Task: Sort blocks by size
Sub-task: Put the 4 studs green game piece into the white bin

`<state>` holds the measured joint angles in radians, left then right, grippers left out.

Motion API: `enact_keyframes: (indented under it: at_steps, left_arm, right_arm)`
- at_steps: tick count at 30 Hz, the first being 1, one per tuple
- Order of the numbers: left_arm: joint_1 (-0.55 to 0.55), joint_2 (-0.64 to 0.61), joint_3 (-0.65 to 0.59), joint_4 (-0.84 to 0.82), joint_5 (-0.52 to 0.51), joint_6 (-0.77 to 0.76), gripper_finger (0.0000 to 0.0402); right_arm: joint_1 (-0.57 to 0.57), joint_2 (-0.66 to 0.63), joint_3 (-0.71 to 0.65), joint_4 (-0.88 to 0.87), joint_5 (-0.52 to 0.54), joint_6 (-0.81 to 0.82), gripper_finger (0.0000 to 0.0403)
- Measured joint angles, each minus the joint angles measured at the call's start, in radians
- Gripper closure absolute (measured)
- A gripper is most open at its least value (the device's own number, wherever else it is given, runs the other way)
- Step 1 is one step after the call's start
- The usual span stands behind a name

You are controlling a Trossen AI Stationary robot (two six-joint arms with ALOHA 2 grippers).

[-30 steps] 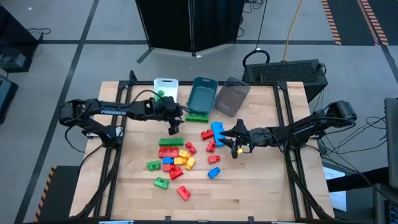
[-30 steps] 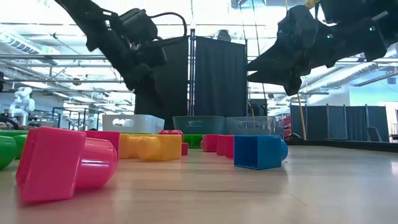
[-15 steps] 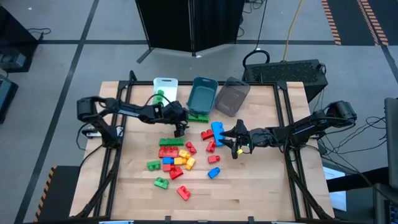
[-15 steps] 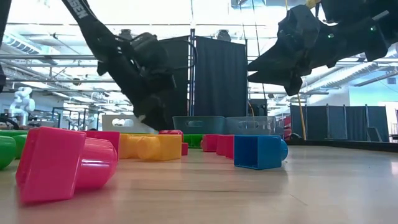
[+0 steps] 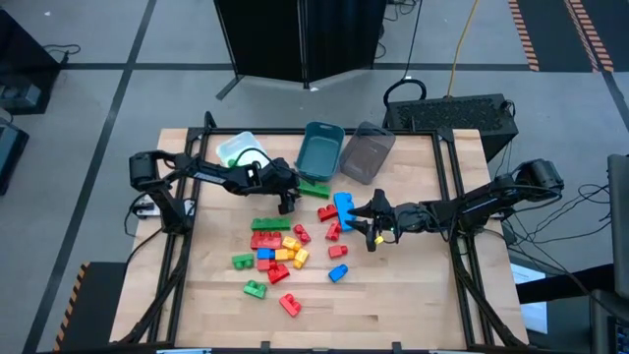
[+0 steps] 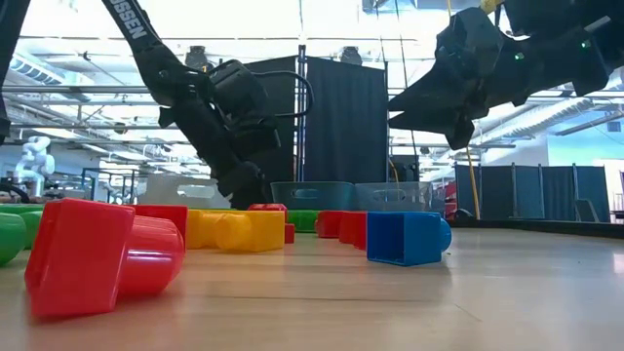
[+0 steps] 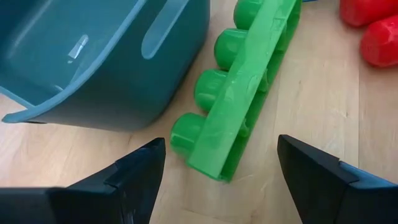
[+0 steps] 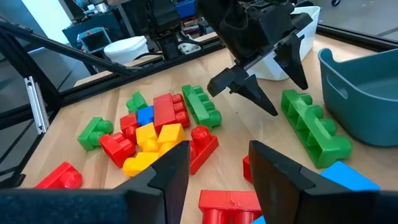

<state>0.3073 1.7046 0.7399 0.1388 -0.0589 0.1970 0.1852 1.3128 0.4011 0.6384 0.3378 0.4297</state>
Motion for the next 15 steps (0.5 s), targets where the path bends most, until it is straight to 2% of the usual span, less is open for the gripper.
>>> enact_keyframes:
  at_steps: [5, 9, 15]
  left_arm:
    - [-0.002, 0.0, 0.0, 0.002, 0.012, 0.0, 0.0112]
    - [-0.006, -0.001, 0.0, 0.007, 0.065, -0.001, 0.0112]
    - [-0.06, -0.001, 0.0, -0.014, 0.108, -0.002, 0.0112]
  right_arm:
    - [0.0, 0.0, 0.0, 0.0, 0.0, 0.0, 0.0252]
    - [0.0, 0.0, 0.0, 0.0, 0.0, 0.001, 0.0252]
    - [0.0, 0.0, 0.0, 0.0, 0.0, 0.002, 0.0252]
